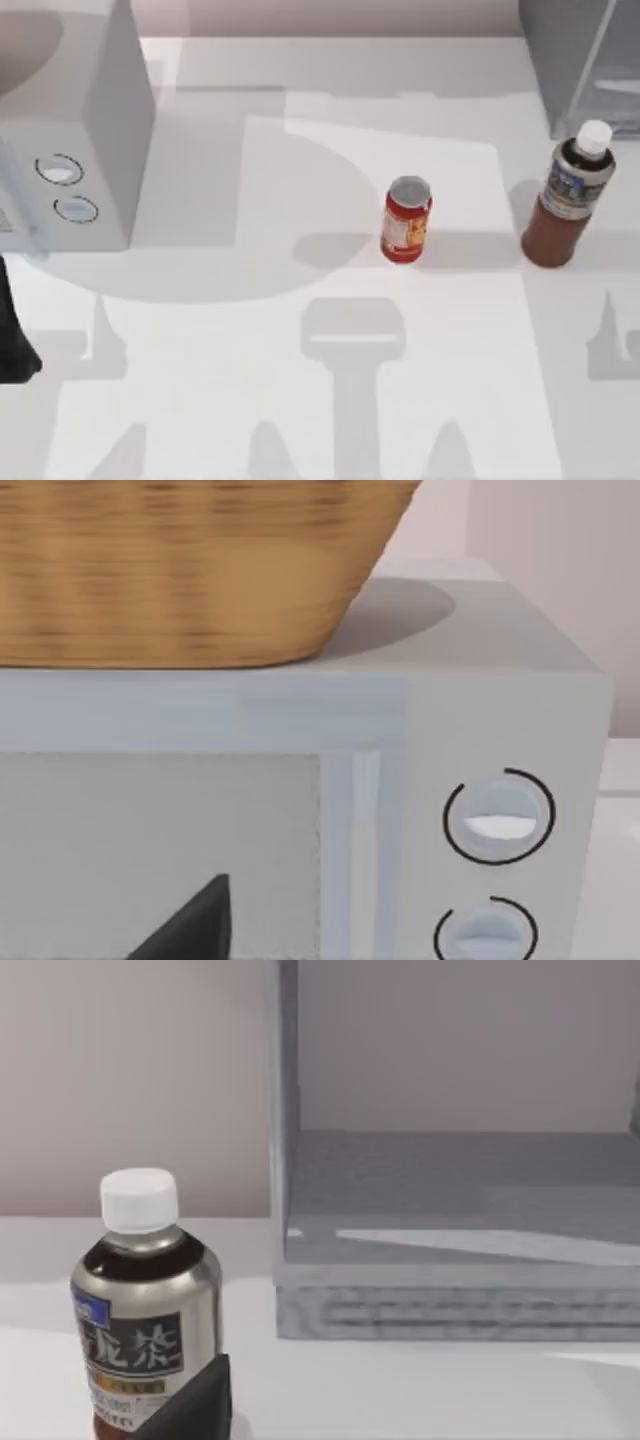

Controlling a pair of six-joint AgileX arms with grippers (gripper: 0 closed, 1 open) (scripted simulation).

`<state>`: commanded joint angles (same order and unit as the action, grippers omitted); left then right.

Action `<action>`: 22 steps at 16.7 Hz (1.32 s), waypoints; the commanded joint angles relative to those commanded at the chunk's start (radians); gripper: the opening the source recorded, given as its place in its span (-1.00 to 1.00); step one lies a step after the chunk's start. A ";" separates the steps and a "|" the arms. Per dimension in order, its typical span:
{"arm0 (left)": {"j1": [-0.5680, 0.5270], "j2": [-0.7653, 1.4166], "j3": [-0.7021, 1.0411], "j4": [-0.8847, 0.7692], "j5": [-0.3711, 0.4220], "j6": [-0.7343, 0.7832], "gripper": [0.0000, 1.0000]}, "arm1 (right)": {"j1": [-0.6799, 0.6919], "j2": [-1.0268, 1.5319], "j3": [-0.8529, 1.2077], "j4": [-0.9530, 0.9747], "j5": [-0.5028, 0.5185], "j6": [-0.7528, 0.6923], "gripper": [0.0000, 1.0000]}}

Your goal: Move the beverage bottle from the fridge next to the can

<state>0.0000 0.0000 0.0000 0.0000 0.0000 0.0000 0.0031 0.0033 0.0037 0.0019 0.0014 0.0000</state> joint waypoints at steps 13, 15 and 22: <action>0.000 0.000 0.000 0.000 0.000 0.000 1.00 | -0.005 -0.413 0.339 -0.728 0.000 -0.006 1.00; 0.000 0.000 0.000 0.000 0.000 0.000 1.00 | -0.006 -0.509 0.419 -0.911 0.000 -0.007 1.00; 0.000 0.000 0.000 0.000 0.000 0.000 1.00 | -0.007 -0.765 0.629 -1.398 -0.002 -0.011 1.00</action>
<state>0.0000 0.0000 0.0000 0.0000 0.0000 0.0000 -0.0037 -0.7617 0.6324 -1.3956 -0.0001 -0.0109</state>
